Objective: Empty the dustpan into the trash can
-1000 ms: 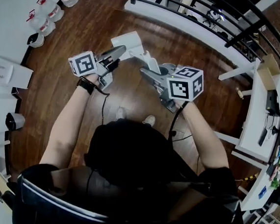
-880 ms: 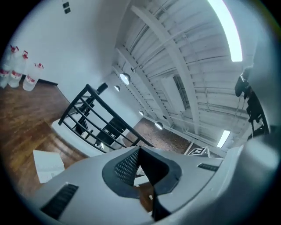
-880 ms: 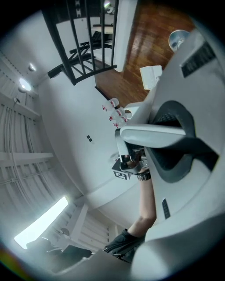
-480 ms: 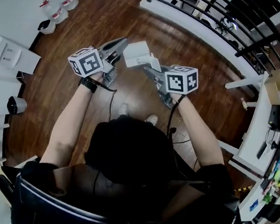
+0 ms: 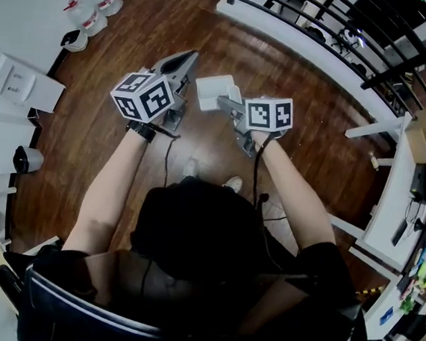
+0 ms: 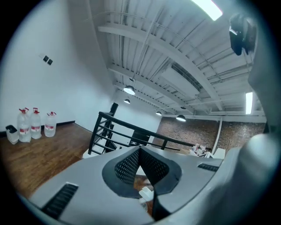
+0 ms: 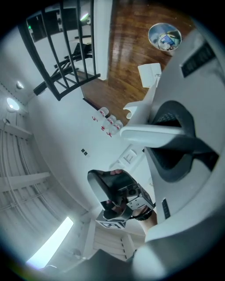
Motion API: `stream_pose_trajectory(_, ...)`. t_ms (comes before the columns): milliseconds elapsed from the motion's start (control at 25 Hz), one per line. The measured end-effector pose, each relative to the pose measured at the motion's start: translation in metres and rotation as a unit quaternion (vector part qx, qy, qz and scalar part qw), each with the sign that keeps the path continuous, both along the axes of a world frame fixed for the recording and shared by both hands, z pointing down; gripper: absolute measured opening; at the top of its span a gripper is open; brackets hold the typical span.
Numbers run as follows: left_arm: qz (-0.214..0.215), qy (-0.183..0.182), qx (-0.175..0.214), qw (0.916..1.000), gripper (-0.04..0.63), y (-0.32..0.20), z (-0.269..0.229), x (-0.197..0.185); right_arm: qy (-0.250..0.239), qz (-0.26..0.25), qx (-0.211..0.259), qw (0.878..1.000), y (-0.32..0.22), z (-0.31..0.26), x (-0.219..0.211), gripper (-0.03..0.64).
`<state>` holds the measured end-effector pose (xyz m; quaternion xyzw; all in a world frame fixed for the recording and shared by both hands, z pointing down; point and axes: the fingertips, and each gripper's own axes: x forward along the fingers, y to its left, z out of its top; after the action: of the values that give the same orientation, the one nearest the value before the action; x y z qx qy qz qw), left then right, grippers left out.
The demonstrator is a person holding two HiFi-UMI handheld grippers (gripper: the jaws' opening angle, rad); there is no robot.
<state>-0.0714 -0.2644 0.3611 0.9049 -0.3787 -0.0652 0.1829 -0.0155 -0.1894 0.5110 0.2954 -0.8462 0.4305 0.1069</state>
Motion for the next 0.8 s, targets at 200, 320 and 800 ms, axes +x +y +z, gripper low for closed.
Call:
stream_pose_trajectory(200,-0.047,-0.050,0.050,0.9964,0.005,-0.001,-0.020,0.009,0.000,0.013,-0.020,1.000,-0.009,0.018,0.000,0.023)
stream_pose_trajectory(320,-0.060,-0.089,0.094,0.9897,0.005,0.003,-0.038,0.019,-0.002,0.024,-0.030,0.999,-0.014,0.028,0.005,0.023)
stream_pose_trajectory(800,-0.064,-0.098,0.126,0.9851,0.005,-0.004,-0.074,0.036,-0.010,0.059,-0.055,0.997,-0.031,0.071,0.017,0.023)
